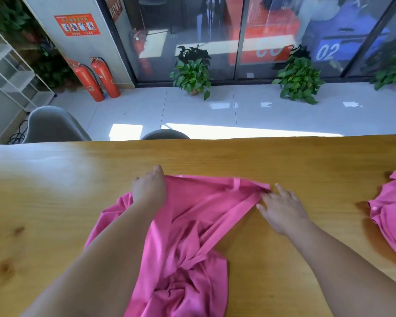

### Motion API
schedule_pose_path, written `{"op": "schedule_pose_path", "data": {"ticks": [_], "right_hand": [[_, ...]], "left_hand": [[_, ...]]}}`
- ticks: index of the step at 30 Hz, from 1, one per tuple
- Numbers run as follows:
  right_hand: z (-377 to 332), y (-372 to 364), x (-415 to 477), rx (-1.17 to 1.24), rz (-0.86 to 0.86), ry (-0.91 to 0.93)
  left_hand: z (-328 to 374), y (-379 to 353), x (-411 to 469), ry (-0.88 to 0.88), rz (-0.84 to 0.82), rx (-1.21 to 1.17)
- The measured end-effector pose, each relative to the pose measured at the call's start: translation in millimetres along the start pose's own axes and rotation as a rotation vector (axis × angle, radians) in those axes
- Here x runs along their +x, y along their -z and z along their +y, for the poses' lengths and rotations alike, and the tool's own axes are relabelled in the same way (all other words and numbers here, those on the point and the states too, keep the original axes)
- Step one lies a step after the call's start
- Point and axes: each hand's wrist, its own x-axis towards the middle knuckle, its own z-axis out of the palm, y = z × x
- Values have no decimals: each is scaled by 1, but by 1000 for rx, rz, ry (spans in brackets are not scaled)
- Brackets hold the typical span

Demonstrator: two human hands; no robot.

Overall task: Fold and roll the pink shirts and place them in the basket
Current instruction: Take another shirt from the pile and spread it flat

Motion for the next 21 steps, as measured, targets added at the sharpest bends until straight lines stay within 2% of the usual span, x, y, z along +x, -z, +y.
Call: {"op": "schedule_pose_path", "data": {"ticks": [3, 5, 8, 10, 13, 21], "right_hand": [[-3, 14, 13, 79, -33, -87], [-22, 22, 11, 131, 11, -113], [-68, 21, -12, 189, 123, -41], [-96, 10, -30, 257, 107, 12], [-111, -10, -42, 279, 43, -20], [-38, -15, -4, 112, 43, -39]], "left_hand": [[23, 12, 15, 32, 53, -142], [37, 7, 21, 17, 86, -264], [47, -16, 11, -108, -10, -330], [49, -35, -7, -228, -85, -302], [39, -60, -36, -373, -89, -262], [-32, -85, -47, -387, -238, 46]]}}
